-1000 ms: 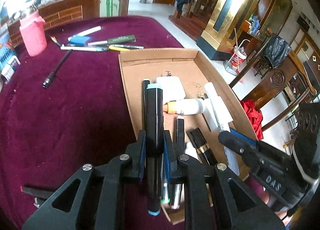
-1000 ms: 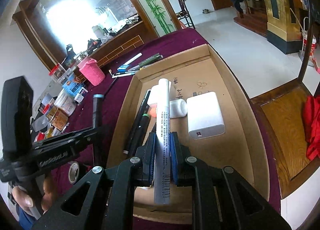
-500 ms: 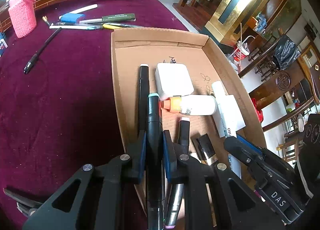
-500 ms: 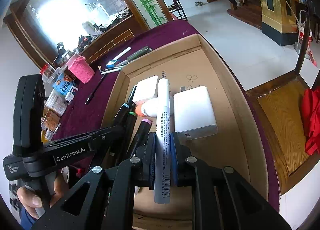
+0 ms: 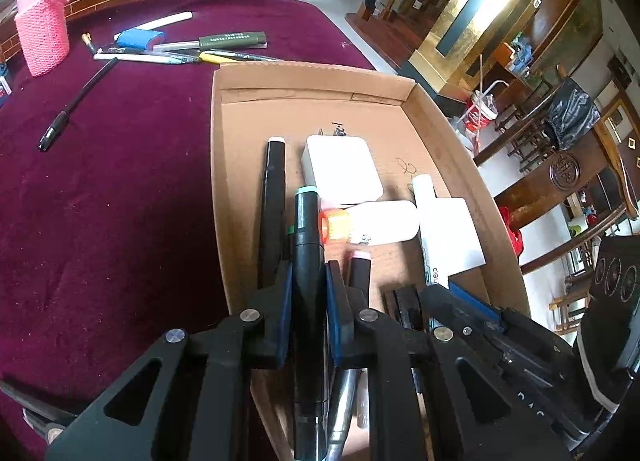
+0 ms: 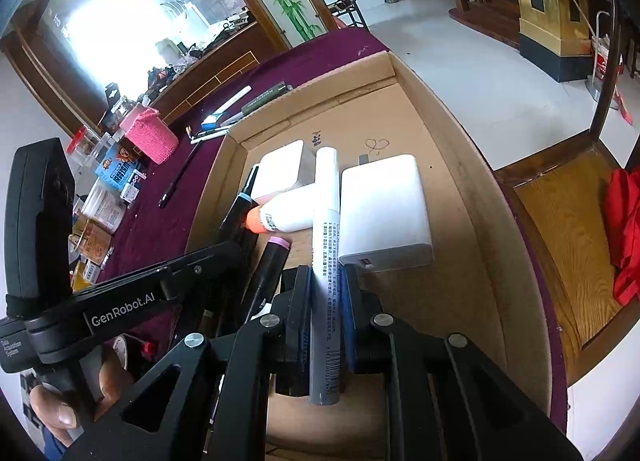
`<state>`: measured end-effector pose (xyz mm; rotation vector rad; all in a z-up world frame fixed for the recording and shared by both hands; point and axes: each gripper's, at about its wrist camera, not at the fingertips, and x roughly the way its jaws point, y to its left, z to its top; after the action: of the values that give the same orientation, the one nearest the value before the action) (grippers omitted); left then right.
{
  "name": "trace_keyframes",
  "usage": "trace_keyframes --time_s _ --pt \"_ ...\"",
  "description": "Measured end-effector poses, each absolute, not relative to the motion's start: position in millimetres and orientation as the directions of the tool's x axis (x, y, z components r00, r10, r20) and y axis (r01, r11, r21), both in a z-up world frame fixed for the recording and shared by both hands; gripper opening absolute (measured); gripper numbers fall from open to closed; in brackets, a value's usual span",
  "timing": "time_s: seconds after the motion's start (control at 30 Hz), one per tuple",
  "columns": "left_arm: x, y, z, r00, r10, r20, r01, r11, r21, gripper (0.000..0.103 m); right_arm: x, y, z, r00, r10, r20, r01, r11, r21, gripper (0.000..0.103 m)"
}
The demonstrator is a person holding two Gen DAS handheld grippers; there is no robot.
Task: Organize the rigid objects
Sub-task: 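Lower both markers into the tray beside the other markers and open both tools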
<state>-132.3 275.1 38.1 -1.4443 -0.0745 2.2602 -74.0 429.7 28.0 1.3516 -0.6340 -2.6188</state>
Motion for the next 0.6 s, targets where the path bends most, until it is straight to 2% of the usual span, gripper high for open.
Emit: trace_keyframes --time_s 0.6 --pt "-135.8 269.0 32.4 -0.36 0.422 -0.832 -0.314 -0.894 -0.318 0.013 -74.0 428.3 27.5 -0.613 -0.296 -0.732 -0.053 -0.91 0.412 0.013"
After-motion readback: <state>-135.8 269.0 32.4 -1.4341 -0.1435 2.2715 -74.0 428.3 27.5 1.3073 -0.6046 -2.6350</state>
